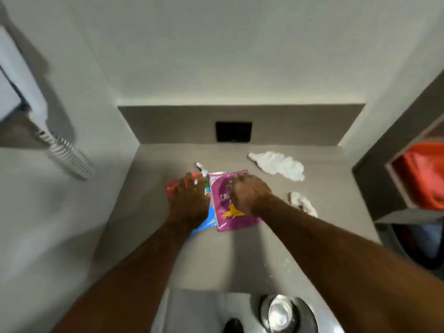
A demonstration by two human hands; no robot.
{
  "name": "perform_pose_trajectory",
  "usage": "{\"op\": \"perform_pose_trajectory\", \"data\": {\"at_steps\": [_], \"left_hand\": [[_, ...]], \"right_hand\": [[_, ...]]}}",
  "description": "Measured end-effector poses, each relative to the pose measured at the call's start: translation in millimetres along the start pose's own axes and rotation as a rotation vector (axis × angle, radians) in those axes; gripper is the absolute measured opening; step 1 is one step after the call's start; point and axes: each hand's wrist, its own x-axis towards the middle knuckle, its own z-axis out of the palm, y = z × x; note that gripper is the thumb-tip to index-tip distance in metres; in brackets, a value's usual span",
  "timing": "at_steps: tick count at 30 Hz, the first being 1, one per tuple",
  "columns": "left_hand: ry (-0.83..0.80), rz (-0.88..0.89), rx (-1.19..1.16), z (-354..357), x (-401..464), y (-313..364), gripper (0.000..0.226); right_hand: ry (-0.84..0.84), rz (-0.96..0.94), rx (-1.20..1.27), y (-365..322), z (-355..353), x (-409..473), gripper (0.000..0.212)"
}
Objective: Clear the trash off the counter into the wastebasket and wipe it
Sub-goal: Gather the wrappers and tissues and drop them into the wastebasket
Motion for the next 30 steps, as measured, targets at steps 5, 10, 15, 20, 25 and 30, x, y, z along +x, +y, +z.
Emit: {"op": "perform_pose_trajectory", "data": {"at_steps": [5, 10, 15, 20, 25, 30], "left_hand": [[-0.235, -0.114, -0.065, 52.8, -14.2, -0.2, 0.058], [-0.272, -0.046, -0.125, 48.3, 4.4, -23.7, 0.047], [-0.241, -0.043, -0.331, 30.7, -1.8, -32.4, 0.033], [0.064, -0.004, -0.541, -11.1, -42.1, -17.4, 0.020], [0.137, 0.196, -0.754, -35.2, -164.1, 39.9, 0.020], [-0.215, 0.279, -0.930, 16.7, -263.1, 119.2, 0.022]], "right_hand": [[-0.309, 0.153, 0.008, -3.5, 62.8, 12.3, 0.092], [-0.222, -0.037, -0.227, -7.0, 52.8, 26.1, 0.056], [-0.187, -0.033, -0.121, -18.4, 44.8, 6.1, 0.054], [0.085, -0.014, 0.199, -5.3, 19.7, -65.0, 0.027], [0.417, 0.108, 0.478, -13.6, 51.4, -234.6, 0.024], [0.291, 0.518, 0.736, -8.0, 145.7, -366.0, 0.028]]}}
